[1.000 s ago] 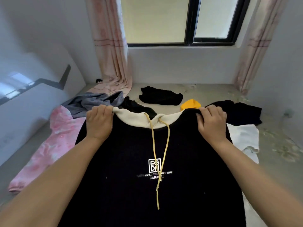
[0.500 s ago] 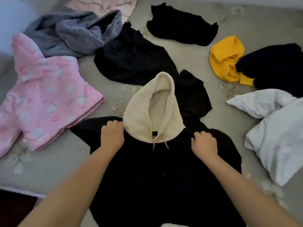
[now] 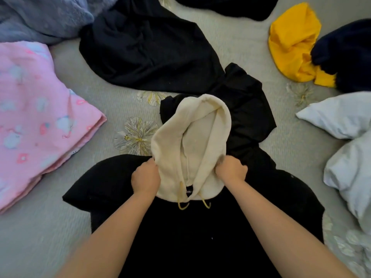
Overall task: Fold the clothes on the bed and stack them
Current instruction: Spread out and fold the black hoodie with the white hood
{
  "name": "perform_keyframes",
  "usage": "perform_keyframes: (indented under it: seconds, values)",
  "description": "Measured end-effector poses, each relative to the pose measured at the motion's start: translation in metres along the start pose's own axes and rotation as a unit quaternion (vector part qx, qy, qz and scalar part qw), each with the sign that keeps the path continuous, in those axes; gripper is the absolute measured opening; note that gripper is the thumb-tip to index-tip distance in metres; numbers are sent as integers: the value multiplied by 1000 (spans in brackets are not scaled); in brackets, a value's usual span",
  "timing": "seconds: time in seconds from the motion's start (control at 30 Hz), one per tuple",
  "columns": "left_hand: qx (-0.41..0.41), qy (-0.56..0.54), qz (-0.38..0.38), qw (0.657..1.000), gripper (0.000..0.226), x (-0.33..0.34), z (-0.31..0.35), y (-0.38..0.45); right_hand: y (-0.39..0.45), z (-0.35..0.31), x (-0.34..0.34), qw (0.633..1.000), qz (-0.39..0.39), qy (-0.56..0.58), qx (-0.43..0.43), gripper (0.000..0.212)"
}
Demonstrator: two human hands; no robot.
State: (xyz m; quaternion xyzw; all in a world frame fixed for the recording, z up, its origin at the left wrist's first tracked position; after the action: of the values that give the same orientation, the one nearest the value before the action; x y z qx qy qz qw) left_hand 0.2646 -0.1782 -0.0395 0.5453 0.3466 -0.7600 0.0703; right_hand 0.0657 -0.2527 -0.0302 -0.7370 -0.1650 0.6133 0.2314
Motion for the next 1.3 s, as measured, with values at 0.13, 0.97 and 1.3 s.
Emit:
perform_keyframes:
  seconds: [0.13, 0.97, 1.3]
  values:
    - [45, -90, 70, 993, 25, -27, 8, 7, -2, -2, -33, 984, 105, 120, -84, 33]
    - [258, 6, 120, 959, 57, -13, 86, 63, 73, 0, -51, 969, 163, -73, -172, 57]
    - [206, 103, 33, 973, 71, 77, 57, 34, 65, 107, -45, 990, 95, 87, 51, 35]
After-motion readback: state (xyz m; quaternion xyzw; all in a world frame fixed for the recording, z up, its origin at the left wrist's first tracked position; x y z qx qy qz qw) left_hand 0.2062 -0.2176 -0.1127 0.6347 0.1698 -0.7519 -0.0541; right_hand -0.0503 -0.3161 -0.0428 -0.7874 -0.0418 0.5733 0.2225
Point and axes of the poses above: each hand's wrist, its own y-axis towards the middle knuckle, its own x-axis out of the palm, z = x × y, the point moved 2 cm from there along y, towards the middle knuckle, and after that the axes turned 3 degrees about -x, right-handed, at the moved point
